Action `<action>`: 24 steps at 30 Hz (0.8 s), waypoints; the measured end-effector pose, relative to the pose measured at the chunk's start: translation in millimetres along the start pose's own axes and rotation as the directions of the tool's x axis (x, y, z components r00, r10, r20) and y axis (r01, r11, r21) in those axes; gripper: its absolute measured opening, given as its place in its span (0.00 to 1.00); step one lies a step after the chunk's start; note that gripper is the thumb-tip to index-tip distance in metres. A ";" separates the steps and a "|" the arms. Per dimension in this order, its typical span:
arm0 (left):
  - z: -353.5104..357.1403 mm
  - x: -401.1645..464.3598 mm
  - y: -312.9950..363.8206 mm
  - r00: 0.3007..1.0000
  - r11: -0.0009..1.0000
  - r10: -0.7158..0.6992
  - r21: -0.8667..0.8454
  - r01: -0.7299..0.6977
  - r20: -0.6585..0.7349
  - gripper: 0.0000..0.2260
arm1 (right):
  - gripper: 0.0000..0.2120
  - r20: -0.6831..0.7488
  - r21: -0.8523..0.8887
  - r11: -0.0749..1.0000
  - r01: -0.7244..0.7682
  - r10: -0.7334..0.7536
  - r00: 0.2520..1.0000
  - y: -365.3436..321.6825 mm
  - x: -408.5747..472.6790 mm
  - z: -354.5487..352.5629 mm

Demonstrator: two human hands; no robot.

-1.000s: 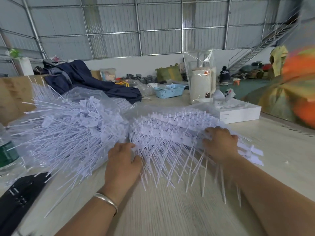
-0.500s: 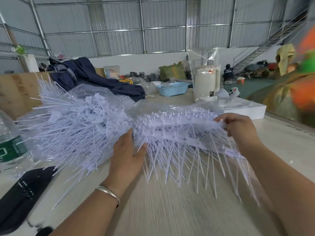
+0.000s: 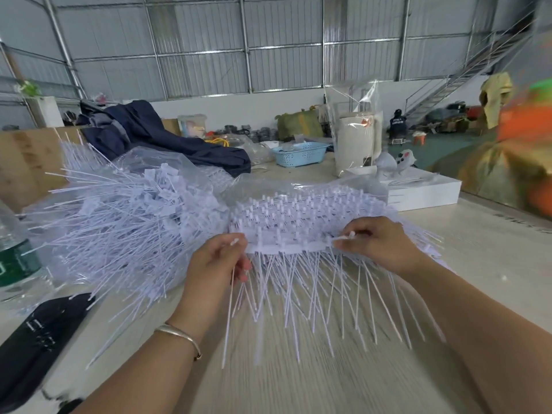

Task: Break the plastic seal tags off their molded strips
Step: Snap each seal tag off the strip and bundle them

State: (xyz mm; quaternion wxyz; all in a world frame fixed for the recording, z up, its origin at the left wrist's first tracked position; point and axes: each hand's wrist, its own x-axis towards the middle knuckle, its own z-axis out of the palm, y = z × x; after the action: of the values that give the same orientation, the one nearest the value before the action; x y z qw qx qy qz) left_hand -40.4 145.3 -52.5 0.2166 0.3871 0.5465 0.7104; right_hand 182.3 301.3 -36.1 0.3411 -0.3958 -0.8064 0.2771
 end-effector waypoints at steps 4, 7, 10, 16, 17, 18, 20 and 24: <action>-1.4 3.4 -1.3 0.999 0.997 -0.026 0.075 0.024 0.021 0.02 | 0.06 -0.004 -0.210 0.976 0.055 -0.057 0.998 -5.9 -2.3 8.2; 0.6 1.9 -1.1 0.996 0.990 -0.056 0.131 0.045 0.077 0.02 | 0.08 0.033 -0.241 0.959 0.150 -0.146 0.989 -8.7 -5.6 15.4; 4.6 -1.9 -0.9 0.985 0.986 -0.102 0.147 0.082 0.140 0.04 | 0.11 0.075 -0.126 0.971 0.204 -0.195 0.978 -17.0 -8.0 23.4; 6.5 -2.3 0.1 0.938 0.959 -0.282 0.049 0.278 0.201 0.02 | 0.08 0.097 0.010 0.952 0.307 -0.307 0.947 -41.7 -17.9 47.1; 5.5 -1.7 0.8 0.930 0.952 -0.302 0.010 0.306 0.212 0.02 | 0.08 0.082 0.029 0.953 0.302 -0.304 0.949 -44.4 -18.9 48.0; 4.4 -1.6 2.3 0.922 0.944 -0.315 -0.033 0.330 0.224 0.02 | 0.09 0.072 0.041 0.953 0.301 -0.303 0.950 -46.6 -19.6 48.5; 3.7 -1.5 5.4 0.909 0.926 -0.329 -0.103 0.364 0.256 0.06 | 0.09 0.066 0.013 0.951 0.308 -0.308 0.949 -49.4 -21.6 49.5; 6.2 -5.1 9.9 0.874 0.873 -0.355 -0.217 0.437 0.333 0.01 | 0.08 0.056 -0.018 0.944 0.329 -0.327 0.943 -53.0 -27.0 50.6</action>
State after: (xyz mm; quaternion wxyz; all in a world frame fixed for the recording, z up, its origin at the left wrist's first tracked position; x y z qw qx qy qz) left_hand -31.2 142.3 -44.1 0.4881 0.3275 0.4699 0.6586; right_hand 131.7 241.8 -38.1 0.3561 -0.2534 -0.8732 0.2157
